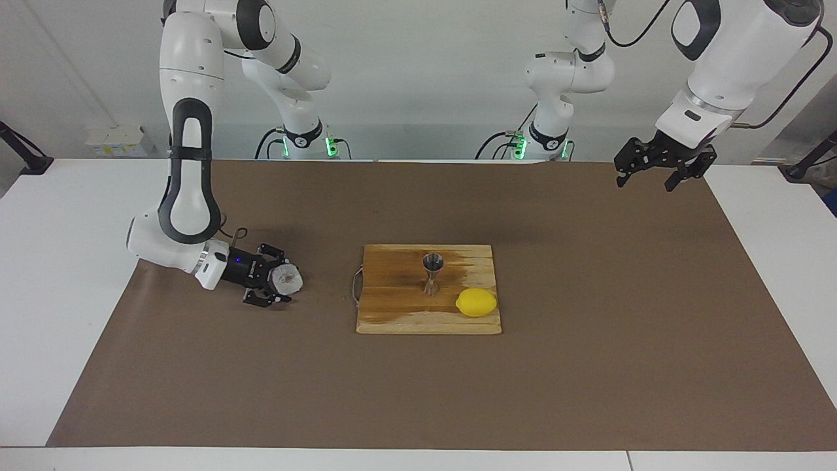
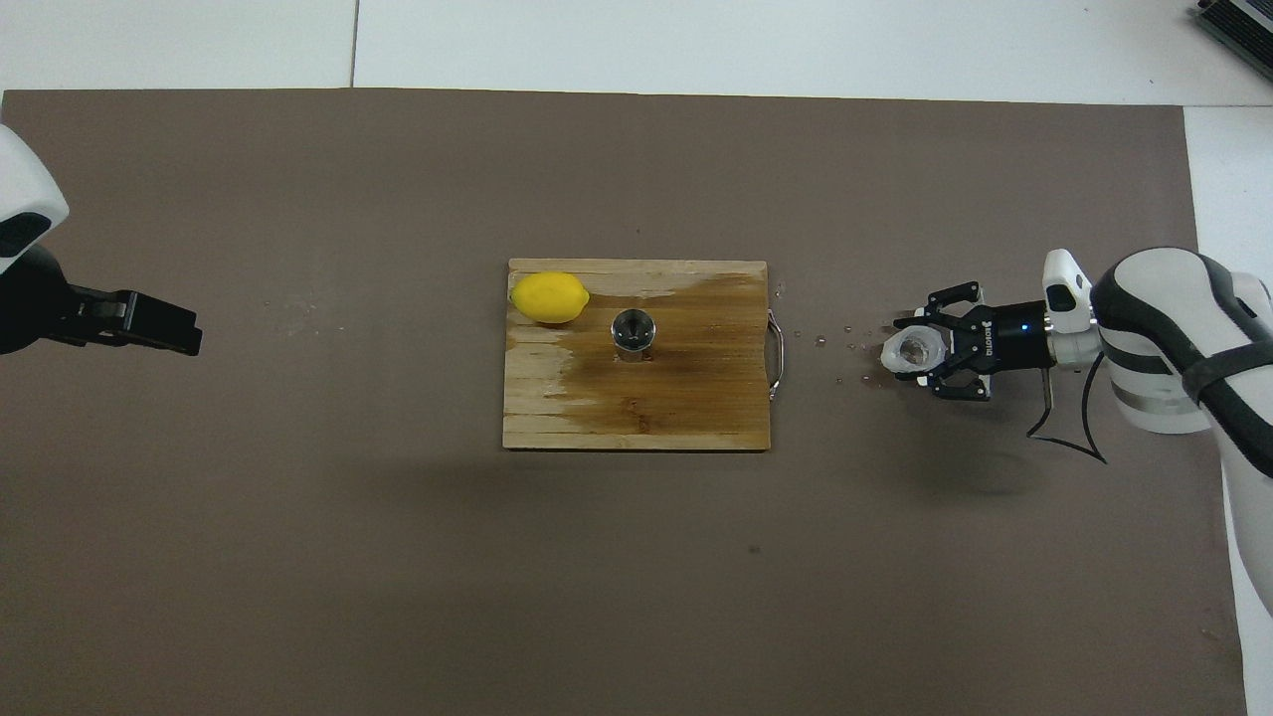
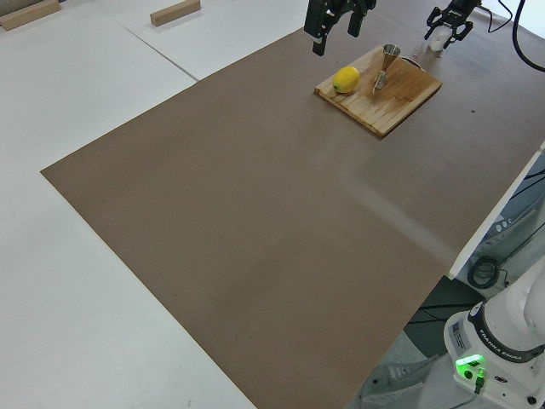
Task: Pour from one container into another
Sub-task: 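Lift the white cup with the right gripper over the dark cup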
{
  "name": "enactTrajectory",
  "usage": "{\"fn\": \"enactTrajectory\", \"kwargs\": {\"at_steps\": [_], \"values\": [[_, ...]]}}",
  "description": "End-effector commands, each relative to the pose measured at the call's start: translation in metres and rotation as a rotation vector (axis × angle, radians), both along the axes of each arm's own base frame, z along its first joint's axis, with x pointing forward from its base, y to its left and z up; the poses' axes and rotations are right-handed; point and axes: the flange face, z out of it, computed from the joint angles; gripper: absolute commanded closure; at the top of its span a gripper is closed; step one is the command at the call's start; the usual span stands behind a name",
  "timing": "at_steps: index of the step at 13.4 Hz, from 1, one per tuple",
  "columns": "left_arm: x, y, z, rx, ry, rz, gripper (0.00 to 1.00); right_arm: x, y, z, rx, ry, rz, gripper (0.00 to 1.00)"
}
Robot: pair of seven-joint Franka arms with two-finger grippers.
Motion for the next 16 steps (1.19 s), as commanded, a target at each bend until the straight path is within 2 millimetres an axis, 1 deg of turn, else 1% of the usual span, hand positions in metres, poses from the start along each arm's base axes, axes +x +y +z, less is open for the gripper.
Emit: {"fn": "enactTrajectory", "kwargs": {"at_steps": [1, 4, 5, 6, 9, 10, 11, 13, 14, 16], "values": [[-0.01, 0.001, 0.003, 0.019, -0.006, -0.017, 0.0, -0.004, 0.001, 0.005, -0.01, -0.027, 0.008, 1.0], [-0.011, -0.007, 0.003, 0.018, -0.004, -0.02, 0.0, 0.0, 0.007, 0.012, 0.008, -0.034, 0.004, 1.0], [-0.011, -0.007, 0.003, 0.018, -0.005, -0.017, 0.0, 0.006, 0.018, 0.018, 0.013, -0.042, 0.012, 1.0], [-0.01, -0.003, 0.003, 0.018, -0.007, -0.006, 0.0, 0.01, 0.029, 0.025, 0.02, -0.021, -0.001, 1.0], [-0.01, 0.002, 0.003, 0.018, -0.005, 0.0, 0.0, 0.029, 0.073, 0.064, 0.037, 0.035, -0.053, 1.0], [-0.01, 0.002, 0.003, 0.018, -0.005, 0.0, 0.0, 0.036, 0.089, 0.084, 0.021, 0.03, -0.088, 1.0], [-0.01, 0.002, 0.003, 0.018, -0.004, 0.0, 0.0, 0.038, 0.117, 0.108, 0.002, 0.028, -0.118, 1.0], [-0.01, 0.002, 0.003, 0.018, -0.005, 0.0, 0.0, 0.036, 0.17, 0.141, -0.02, 0.061, -0.152, 1.0], [-0.01, 0.002, 0.003, 0.018, -0.005, 0.0, 0.0, 0.036, 0.193, 0.151, -0.029, 0.061, -0.16, 1.0], [-0.01, 0.002, 0.003, 0.018, -0.004, 0.0, 0.0, 0.03, 0.235, 0.163, -0.112, 0.035, -0.148, 1.0]]}}
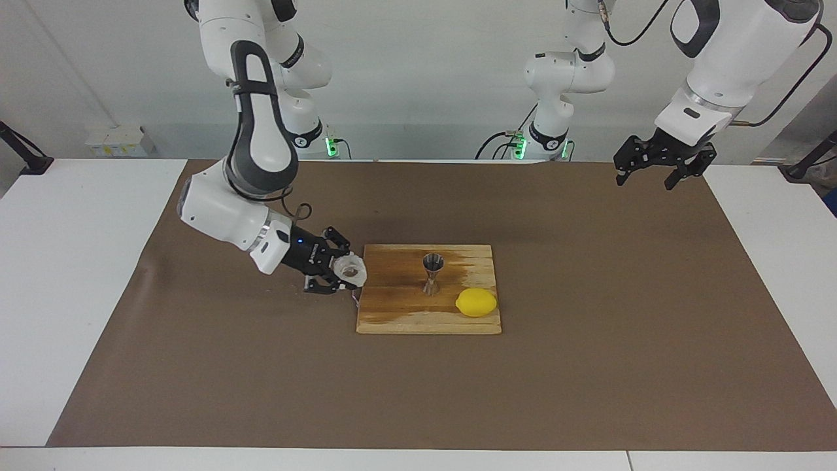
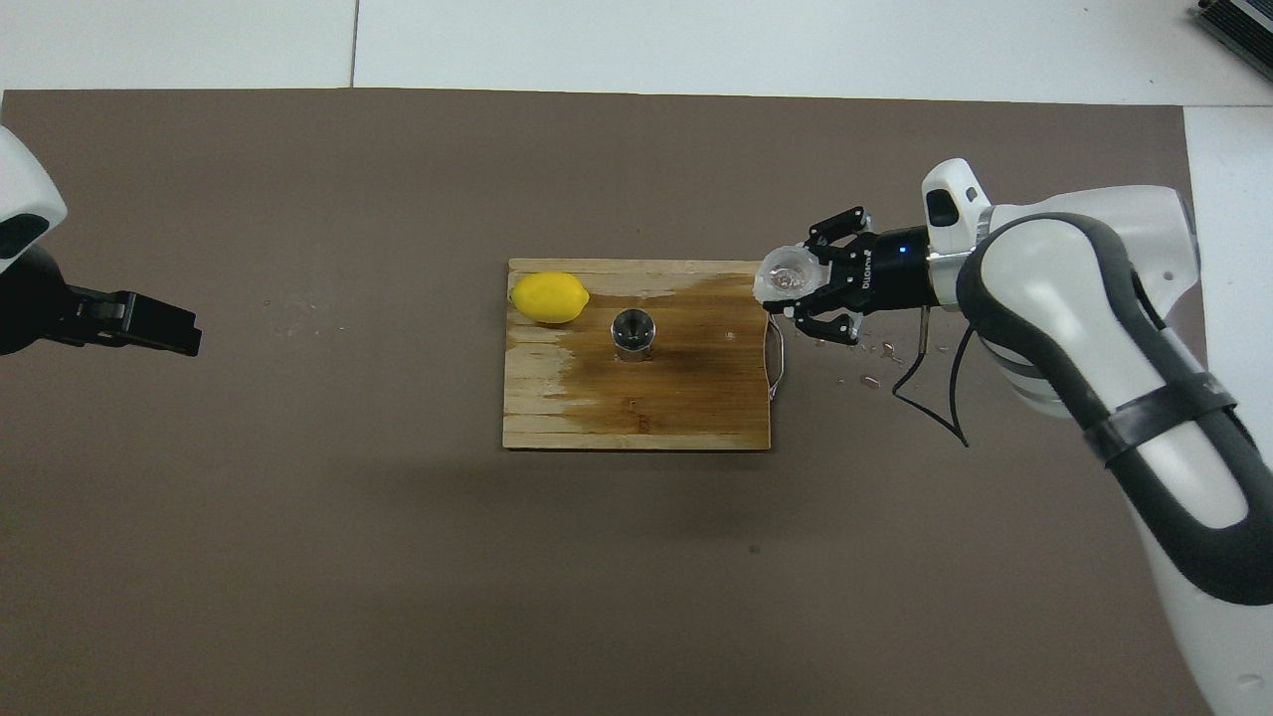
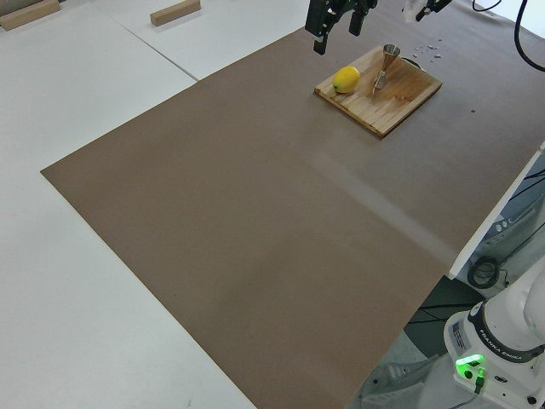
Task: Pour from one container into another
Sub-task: 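Lift the white cup with the right gripper over the dark cup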
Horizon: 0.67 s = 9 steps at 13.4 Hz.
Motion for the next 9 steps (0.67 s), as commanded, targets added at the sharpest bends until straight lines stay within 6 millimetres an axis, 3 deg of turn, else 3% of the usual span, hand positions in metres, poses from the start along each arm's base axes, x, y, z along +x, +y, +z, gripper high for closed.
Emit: {"fn": "enactTrajectory", "kwargs": {"at_steps": [1, 3, 9], "values": [[-0.009, 0.003, 0.002, 0.017, -0.002, 0.001, 0.0, -0.009, 0.047, 0.016, -0.112, -0.013, -0.013, 1.0], [-0.009, 0.003, 0.001, 0.017, -0.001, 0.001, 0.0, -0.017, 0.082, 0.025, -0.237, -0.023, 0.009, 1.0], [-0.009, 0.002, 0.002, 0.017, -0.002, 0.0, 0.0, -0.036, 0.126, 0.029, -0.479, -0.097, 0.113, 1.0]]}}
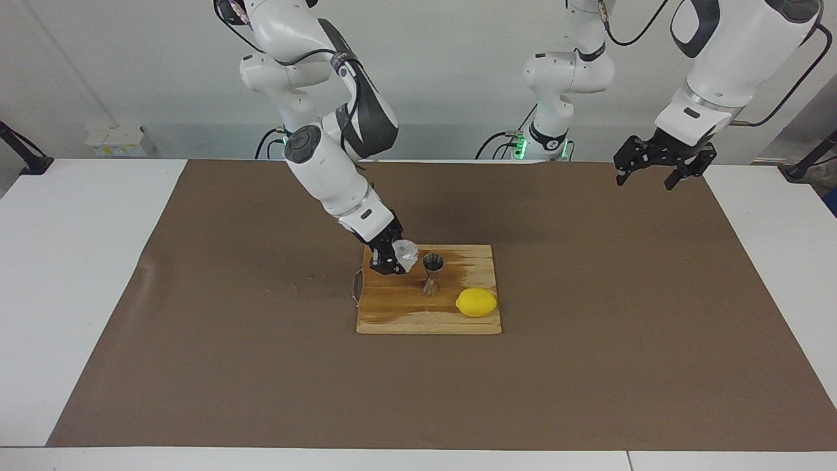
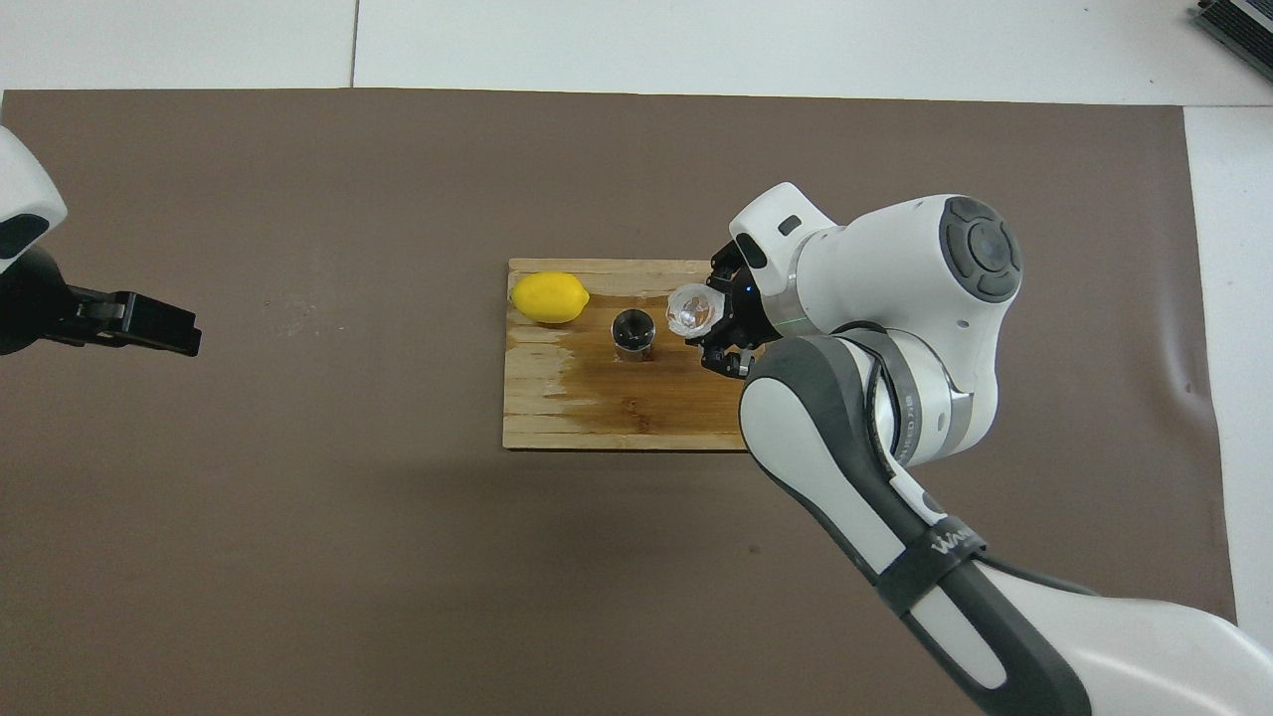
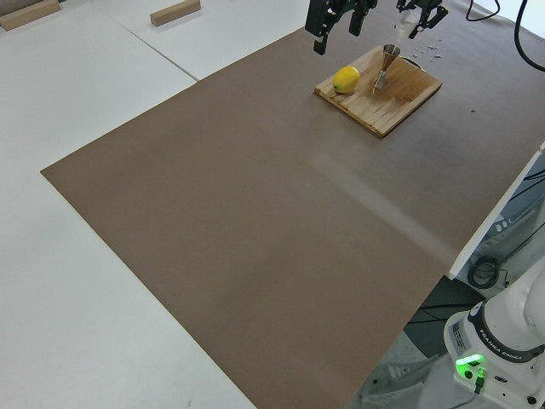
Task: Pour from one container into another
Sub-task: 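Lift the white cup with the right gripper over the dark cup, then tilt the white cup with the right gripper to pour into the dark cup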
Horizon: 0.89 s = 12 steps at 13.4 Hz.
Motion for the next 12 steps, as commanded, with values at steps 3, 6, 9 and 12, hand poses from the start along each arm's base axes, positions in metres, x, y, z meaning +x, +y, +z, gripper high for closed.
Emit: {"fn": "enactTrajectory", "kwargs": {"at_steps": [3, 6, 9, 12], "values": [[-0.009, 0.003, 0.002, 0.017, -0.002, 0.001, 0.0, -0.012, 0.032, 0.015, -0.191, -0.085, 0.028, 1.0], [-0.009, 0.003, 0.001, 0.017, -0.001, 0.001, 0.0, -0.021, 0.048, 0.019, -0.299, -0.138, 0.01, 1.0], [-0.009, 0.003, 0.001, 0.017, -0.001, 0.001, 0.0, -0.028, 0.064, 0.025, -0.353, -0.183, -0.002, 1.0], [-0.009, 0.003, 0.001, 0.017, -0.001, 0.001, 0.0, -0.03, 0.063, 0.026, -0.427, -0.212, 0.037, 1.0]]}}
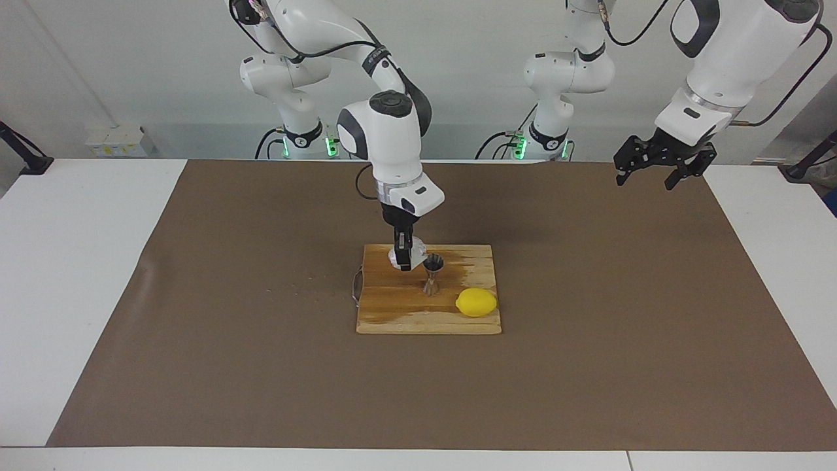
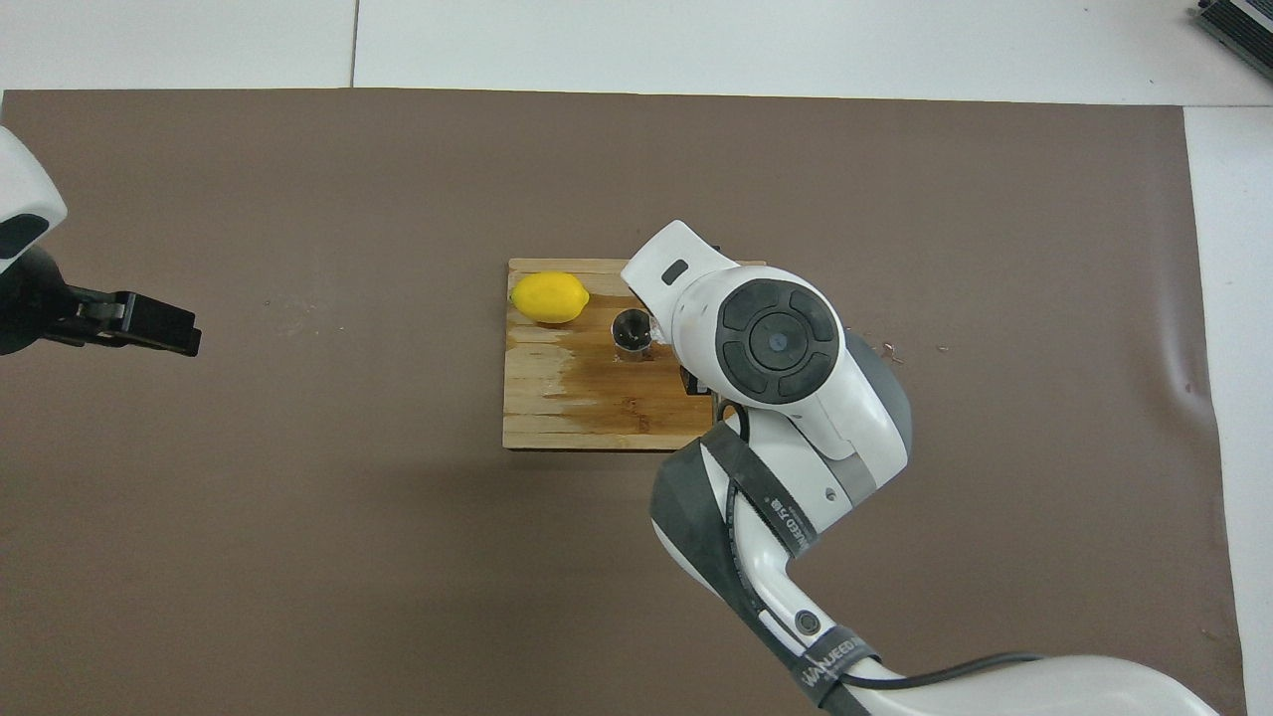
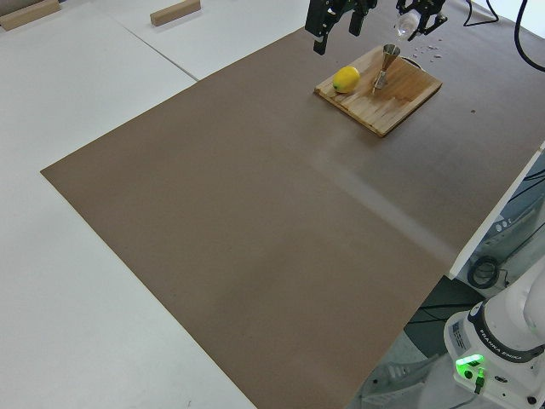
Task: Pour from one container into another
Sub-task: 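Tilt the white cup with the right gripper to pour into the dark cup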
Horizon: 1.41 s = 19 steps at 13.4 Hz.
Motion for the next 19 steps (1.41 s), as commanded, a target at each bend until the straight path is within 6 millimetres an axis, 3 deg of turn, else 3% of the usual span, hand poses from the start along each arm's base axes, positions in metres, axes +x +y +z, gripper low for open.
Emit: {"fn": "enactTrajectory", "kwargs": {"at_steps": [1, 15, 19], "values": [[-0.009, 0.003, 0.001, 0.016, -0.001, 0.001, 0.0, -0.007, 0.002, 0.008, -0.072, -0.023, 0.017, 1.0], [-0.009, 0.003, 0.001, 0.016, -0.001, 0.001, 0.0, -0.007, 0.016, 0.019, -0.082, -0.084, 0.012, 1.0], [-0.009, 0.003, 0.001, 0.016, -0.001, 0.001, 0.0, -0.012, 0.027, 0.013, -0.114, -0.098, 0.036, 1.0]]}}
